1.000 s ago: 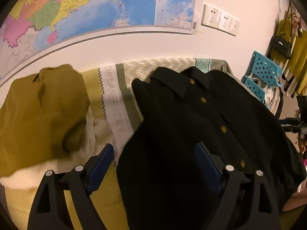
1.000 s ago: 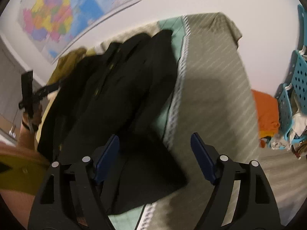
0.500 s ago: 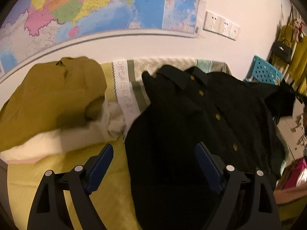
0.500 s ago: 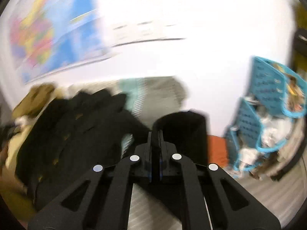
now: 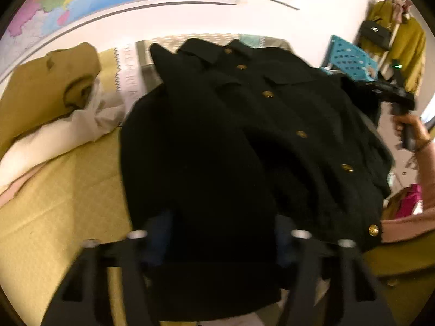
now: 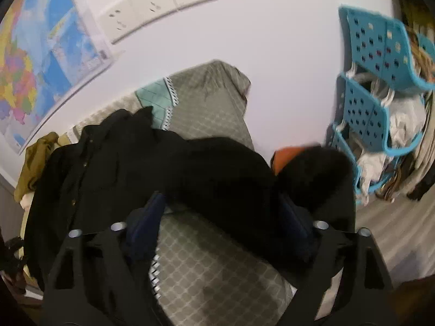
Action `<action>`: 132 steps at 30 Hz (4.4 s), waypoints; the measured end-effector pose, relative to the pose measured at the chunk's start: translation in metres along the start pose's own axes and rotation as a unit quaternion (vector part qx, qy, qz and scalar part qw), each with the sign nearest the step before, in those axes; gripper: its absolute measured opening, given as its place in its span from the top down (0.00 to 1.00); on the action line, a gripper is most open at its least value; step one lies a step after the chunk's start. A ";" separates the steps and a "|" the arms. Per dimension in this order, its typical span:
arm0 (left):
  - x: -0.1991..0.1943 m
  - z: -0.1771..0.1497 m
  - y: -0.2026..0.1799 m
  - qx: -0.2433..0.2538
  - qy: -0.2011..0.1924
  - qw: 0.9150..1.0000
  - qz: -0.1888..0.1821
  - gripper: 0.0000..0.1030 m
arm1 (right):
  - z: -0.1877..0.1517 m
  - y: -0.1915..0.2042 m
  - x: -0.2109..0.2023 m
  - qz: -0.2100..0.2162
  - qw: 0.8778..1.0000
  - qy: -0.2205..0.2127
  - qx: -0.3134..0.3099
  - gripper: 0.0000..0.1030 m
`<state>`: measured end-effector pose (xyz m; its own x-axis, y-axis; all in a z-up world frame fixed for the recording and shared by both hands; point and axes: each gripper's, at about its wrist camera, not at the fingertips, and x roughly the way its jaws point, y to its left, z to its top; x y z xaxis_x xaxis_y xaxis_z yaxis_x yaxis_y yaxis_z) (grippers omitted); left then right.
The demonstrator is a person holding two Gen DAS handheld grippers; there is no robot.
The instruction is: Fold large clothes
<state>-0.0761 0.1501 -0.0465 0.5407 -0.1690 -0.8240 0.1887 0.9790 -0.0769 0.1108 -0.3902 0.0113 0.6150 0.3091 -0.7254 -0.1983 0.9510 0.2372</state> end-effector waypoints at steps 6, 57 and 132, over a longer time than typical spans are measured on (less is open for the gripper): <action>-0.060 0.030 0.043 -0.061 -0.069 0.993 0.075 0.95 | 0.004 0.027 -0.045 0.029 0.998 -0.047 -0.034 0.21; -0.033 -0.034 0.051 -0.077 -0.099 0.992 0.001 0.14 | -0.100 0.050 -0.030 0.158 0.986 0.052 -0.019 0.11; 0.196 0.225 0.013 -0.031 -0.003 0.999 -0.008 0.39 | 0.065 0.258 0.175 0.126 0.967 0.068 -0.211 0.95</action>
<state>0.2165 0.1045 -0.0831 0.5420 -0.1861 -0.8195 0.1469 0.9811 -0.1256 0.2171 -0.0914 -0.0121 0.4070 0.5012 -0.7637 -0.6404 0.7527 0.1527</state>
